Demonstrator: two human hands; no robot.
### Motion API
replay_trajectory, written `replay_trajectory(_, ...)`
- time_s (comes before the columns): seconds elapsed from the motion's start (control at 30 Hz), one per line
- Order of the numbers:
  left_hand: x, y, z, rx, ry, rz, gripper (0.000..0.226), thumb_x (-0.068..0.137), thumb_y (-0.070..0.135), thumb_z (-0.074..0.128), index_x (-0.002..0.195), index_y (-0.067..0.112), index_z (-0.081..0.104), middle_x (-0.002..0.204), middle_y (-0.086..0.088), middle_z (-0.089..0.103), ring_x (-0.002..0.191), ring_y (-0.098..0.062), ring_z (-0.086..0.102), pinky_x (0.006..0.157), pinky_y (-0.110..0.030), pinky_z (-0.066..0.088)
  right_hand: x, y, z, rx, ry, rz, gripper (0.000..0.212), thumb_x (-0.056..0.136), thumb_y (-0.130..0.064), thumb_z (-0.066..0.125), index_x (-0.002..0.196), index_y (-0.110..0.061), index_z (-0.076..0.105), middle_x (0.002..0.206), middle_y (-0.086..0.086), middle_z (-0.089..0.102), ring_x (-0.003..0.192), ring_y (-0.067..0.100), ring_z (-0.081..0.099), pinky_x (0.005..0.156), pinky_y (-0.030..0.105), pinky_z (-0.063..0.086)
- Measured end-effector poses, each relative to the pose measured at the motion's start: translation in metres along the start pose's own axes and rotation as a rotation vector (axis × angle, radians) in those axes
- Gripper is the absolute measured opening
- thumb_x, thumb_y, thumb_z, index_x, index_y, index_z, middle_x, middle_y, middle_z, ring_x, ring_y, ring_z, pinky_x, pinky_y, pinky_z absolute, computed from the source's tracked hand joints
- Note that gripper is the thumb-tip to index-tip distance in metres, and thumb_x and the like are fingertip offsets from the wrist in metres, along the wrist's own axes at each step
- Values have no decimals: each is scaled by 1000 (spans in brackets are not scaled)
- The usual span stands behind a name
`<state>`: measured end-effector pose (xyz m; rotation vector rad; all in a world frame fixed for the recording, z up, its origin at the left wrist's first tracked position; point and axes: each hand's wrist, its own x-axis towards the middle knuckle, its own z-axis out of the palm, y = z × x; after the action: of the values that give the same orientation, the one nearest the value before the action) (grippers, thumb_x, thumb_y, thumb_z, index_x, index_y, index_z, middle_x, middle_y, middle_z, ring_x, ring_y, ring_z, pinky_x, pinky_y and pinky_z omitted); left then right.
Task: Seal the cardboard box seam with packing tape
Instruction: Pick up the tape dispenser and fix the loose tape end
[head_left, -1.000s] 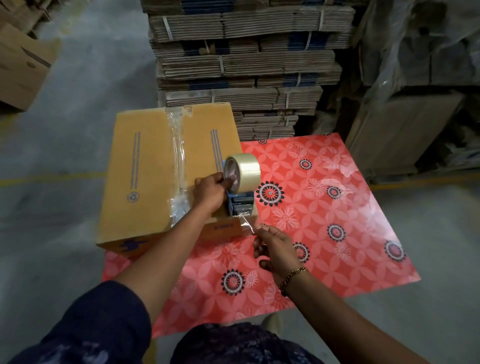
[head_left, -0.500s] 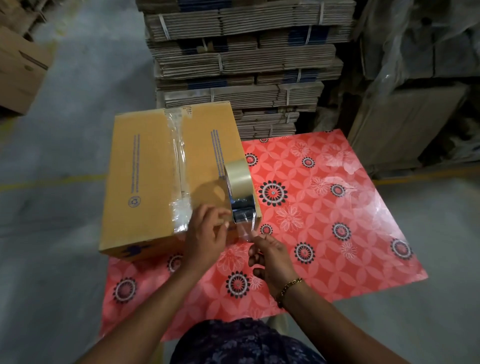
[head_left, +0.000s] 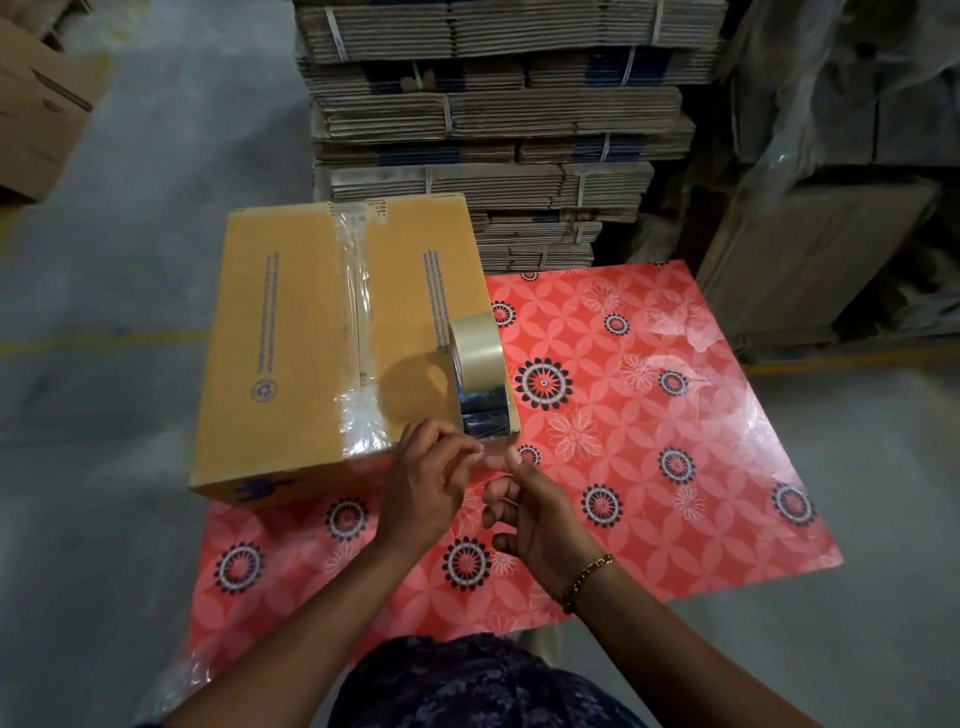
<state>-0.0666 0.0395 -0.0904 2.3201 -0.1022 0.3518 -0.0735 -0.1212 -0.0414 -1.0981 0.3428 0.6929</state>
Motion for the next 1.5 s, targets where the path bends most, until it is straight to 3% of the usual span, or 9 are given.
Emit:
replay_trajectory(0.07, -1, 0, -1, -15, 1, -15, 15, 94, 30, 66, 97, 18, 74, 96, 4, 58, 97, -16, 54, 79, -36, 49, -2, -1, -9, -107, -3, -37, 36, 91, -44, 63, 110, -13, 64, 77, 1, 64, 63, 16, 59, 53, 27, 42)
replay_trajectory(0.23, -4, 0, -1, -43, 12, -35, 13, 90, 28, 71, 98, 19, 76, 95, 4, 60, 98, -15, 55, 82, -31, 48, 7, 5, -43, -645, 290, -346, 22, 91, -16, 69, 110, -20, 60, 84, 1, 67, 63, 18, 62, 52, 27, 49)
replay_trajectory(0.37, -4, 2, -2, -53, 23, -45, 15, 90, 29, 70, 97, 18, 77, 94, 4, 60, 97, -15, 55, 82, -30, 48, 20, -1, -47, -949, 267, -564, 28, 88, -14, 71, 111, -24, 59, 101, -5, 63, 70, 12, 64, 60, 32, 55)
replay_trajectory(0.57, -3, 3, -3, -72, 8, -54, 9, 90, 23, 73, 97, 18, 76, 95, 5, 62, 97, -17, 58, 81, -35, 50, 35, -9, -45, -1155, 203, -731, 15, 88, -13, 69, 101, -18, 63, 101, -5, 56, 76, 7, 61, 66, 39, 55)
replay_trajectory(0.7, -4, 3, -2, -115, 12, -75, 13, 89, 21, 74, 102, 19, 75, 97, 5, 63, 95, -13, 61, 80, -35, 53, 40, -12, -48, -1210, 182, -743, 4, 90, -13, 66, 93, -15, 64, 97, -3, 58, 79, 12, 62, 68, 42, 56)
replay_trajectory(0.87, -15, 6, -1, -303, 6, -253, 50, 89, 15, 75, 131, 31, 52, 100, 12, 60, 86, -7, 63, 74, -26, 57, 39, -14, -48, -1229, 175, -744, 7, 88, -11, 66, 92, -16, 65, 94, -2, 60, 78, 14, 62, 68, 43, 56)
replay_trajectory(1.0, -16, 5, 1, -266, -80, -208, 42, 89, 10, 72, 118, 35, 54, 111, 15, 56, 93, -8, 62, 76, -36, 59, 40, -15, -50, -1241, 168, -724, 7, 89, -12, 66, 94, -17, 65, 94, -2, 61, 77, 14, 62, 69, 42, 55)
replay_trajectory(1.33, -6, 12, 2, -406, -72, -325, 5, 93, 23, 71, 95, 18, 70, 103, 6, 59, 91, -4, 62, 74, -15, 50, 37, -26, -50, -1185, 106, -620, 4, 90, -21, 67, 93, -19, 68, 91, -4, 68, 76, 13, 64, 68, 38, 56)
replay_trajectory(1.5, 0, 12, 0, -555, -89, -516, 14, 90, 20, 74, 79, 28, 70, 82, 13, 68, 71, -11, 65, 65, -39, 58, 39, -40, -48, -1085, 89, -461, 7, 87, -26, 71, 86, -19, 73, 78, -5, 73, 66, 14, 67, 63, 36, 56)
